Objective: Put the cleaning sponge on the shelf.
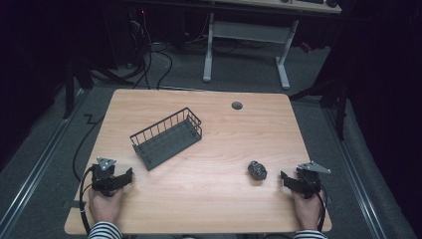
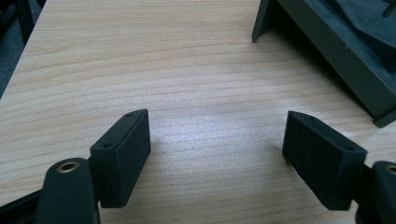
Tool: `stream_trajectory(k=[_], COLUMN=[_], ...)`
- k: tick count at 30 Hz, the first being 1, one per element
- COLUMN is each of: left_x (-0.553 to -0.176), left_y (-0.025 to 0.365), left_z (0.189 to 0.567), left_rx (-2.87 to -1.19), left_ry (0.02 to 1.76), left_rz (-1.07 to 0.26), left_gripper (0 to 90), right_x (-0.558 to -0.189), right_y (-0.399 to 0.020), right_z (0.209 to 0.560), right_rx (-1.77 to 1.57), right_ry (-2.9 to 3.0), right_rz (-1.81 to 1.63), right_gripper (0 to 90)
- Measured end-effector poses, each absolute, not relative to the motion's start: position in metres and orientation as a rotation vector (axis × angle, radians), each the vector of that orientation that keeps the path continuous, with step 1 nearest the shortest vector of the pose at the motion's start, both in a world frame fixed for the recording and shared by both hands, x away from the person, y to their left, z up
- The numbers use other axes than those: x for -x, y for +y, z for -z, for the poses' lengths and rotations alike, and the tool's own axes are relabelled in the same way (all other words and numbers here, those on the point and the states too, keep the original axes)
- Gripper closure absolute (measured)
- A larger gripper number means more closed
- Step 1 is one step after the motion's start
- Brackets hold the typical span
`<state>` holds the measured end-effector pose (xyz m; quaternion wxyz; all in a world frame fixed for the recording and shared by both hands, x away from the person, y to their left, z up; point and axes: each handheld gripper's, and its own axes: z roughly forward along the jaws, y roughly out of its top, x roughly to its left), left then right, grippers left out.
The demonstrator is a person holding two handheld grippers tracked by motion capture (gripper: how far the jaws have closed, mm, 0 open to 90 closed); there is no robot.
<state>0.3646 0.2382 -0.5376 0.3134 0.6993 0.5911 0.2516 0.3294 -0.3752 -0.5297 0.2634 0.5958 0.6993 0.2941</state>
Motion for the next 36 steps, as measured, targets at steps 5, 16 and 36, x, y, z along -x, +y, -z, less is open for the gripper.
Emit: stream_trajectory(k=[5, 16, 36], left_x=[-0.3647, -0.3656, -0.365], left_y=[0.2381, 0.2376, 0.2404], left_z=[0.5376, 0.5376, 0.5339], left_rx=[-1.846, -1.847, -1.804], left_ry=[1.558, 1.557, 1.576], left_rz=[-0.663, -0.664, -0.615], left_gripper=[23.6, 23.2, 25.7], right_x=[-0.3294, -0.3296, -0.3295], right_y=[-0.3751, -0.3752, -0.375], right_z=[0.5297, 0.5298, 0.5298], right_rx=[-1.612, -1.608, -1.609], right_ry=[1.891, 1.893, 1.894], right_rz=[-0.796, -0.798, -0.798], right_gripper=[32.8, 32.5, 32.1])
